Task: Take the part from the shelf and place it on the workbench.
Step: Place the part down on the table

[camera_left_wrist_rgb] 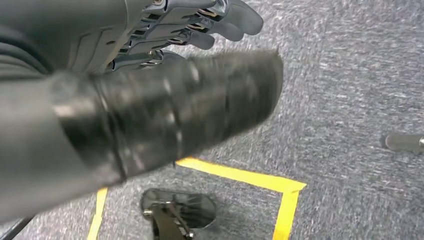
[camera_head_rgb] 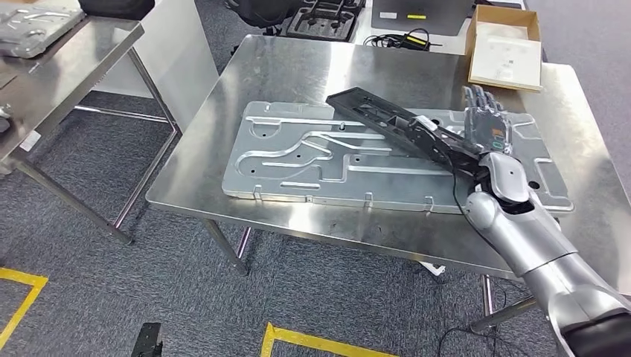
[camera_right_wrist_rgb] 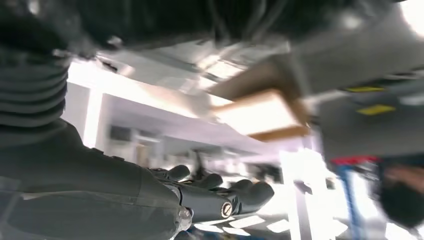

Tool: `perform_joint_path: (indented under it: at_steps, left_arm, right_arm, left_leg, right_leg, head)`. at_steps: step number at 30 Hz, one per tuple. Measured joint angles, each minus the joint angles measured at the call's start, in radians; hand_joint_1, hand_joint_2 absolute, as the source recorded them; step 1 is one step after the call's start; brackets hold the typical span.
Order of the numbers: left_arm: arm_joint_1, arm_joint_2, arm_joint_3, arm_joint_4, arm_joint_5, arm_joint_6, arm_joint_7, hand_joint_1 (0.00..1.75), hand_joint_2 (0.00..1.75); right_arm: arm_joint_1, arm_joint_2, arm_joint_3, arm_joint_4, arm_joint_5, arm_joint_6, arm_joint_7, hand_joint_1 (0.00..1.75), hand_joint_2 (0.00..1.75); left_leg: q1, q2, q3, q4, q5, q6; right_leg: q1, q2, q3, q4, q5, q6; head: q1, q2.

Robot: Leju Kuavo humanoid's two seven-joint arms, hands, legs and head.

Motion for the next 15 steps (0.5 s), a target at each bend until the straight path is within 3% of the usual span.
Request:
perform_joint_path:
  at_steps: [1,2,4,6,10,11,12,15]
  left_arm:
    - [0.003,-0.001,0.000,0.000,0.001,0.001,0.001,0.00,0.00]
    - [0.006,-0.002,0.000,0.000,0.003,0.002,0.002,0.00,0.00]
    - [0.009,-0.001,0.000,0.000,0.005,0.003,0.002,0.00,0.00]
    - [0.007,-0.001,0.000,0.000,0.005,0.003,0.002,0.00,0.00]
    - [0.010,-0.002,0.000,0.000,0.006,0.005,0.002,0.00,0.00]
    - [0.011,-0.002,0.000,0.000,0.006,0.005,0.002,0.00,0.00]
    - [0.013,-0.003,0.000,0.000,0.007,0.006,0.002,0.00,0.00]
    - [0.014,-0.003,0.000,0.000,0.007,0.008,0.003,0.00,1.31]
  right_arm:
    - [-0.002,0.010,0.003,-0.023,0.014,-0.001,-0.006,0.00,0.00]
    - [-0.006,0.019,0.007,-0.049,0.030,-0.001,-0.010,0.00,0.00]
    - [-0.022,0.039,0.017,-0.099,0.057,0.000,-0.012,0.00,0.00]
    - [-0.038,0.053,0.024,-0.138,0.068,0.001,-0.010,0.00,0.00]
    - [-0.046,0.065,0.036,-0.177,0.069,0.001,-0.010,0.00,0.00]
    - [-0.047,0.066,0.040,-0.187,0.069,0.001,-0.010,0.00,0.00]
    - [-0.048,0.066,0.043,-0.195,0.070,0.001,-0.010,0.00,0.00]
    - [-0.049,0.067,0.051,-0.215,0.083,0.000,-0.018,0.00,0.00]
  left_leg:
    - [0.000,0.000,0.008,0.000,0.004,0.002]
    - [-0.001,0.000,0.036,-0.039,0.023,0.006]
    - [-0.007,0.000,0.124,-0.174,0.066,0.019]
    - [-0.014,0.001,0.172,-0.260,0.088,0.029]
    - [-0.016,0.002,0.167,-0.276,0.112,0.042]
    - [-0.014,0.003,0.166,-0.284,0.125,0.047]
    - [-0.011,0.006,0.161,-0.291,0.138,0.052]
    - [-0.009,0.009,0.130,-0.296,0.169,0.060]
  right_leg:
    - [0.003,-0.002,-0.005,0.000,0.004,-0.003]
    - [0.006,-0.004,-0.010,0.001,0.009,-0.004]
    - [0.010,-0.003,-0.020,0.001,0.020,-0.004]
    - [0.011,-0.004,-0.024,-0.001,0.031,0.004]
    - [0.008,-0.004,-0.025,-0.009,0.047,0.023]
    - [0.009,-0.004,-0.029,-0.001,0.035,0.028]
    - [0.009,-0.003,-0.039,0.023,0.006,0.033]
    - [0.005,-0.002,-0.086,0.194,-0.133,0.044]
  head:
    - [0.000,0.000]
    - [0.000,0.000]
    - [0.000,0.000]
    - [0.001,0.000]
    - [0.002,0.000]
    - [0.003,0.000]
    - [0.005,0.000]
    - [0.009,0.000]
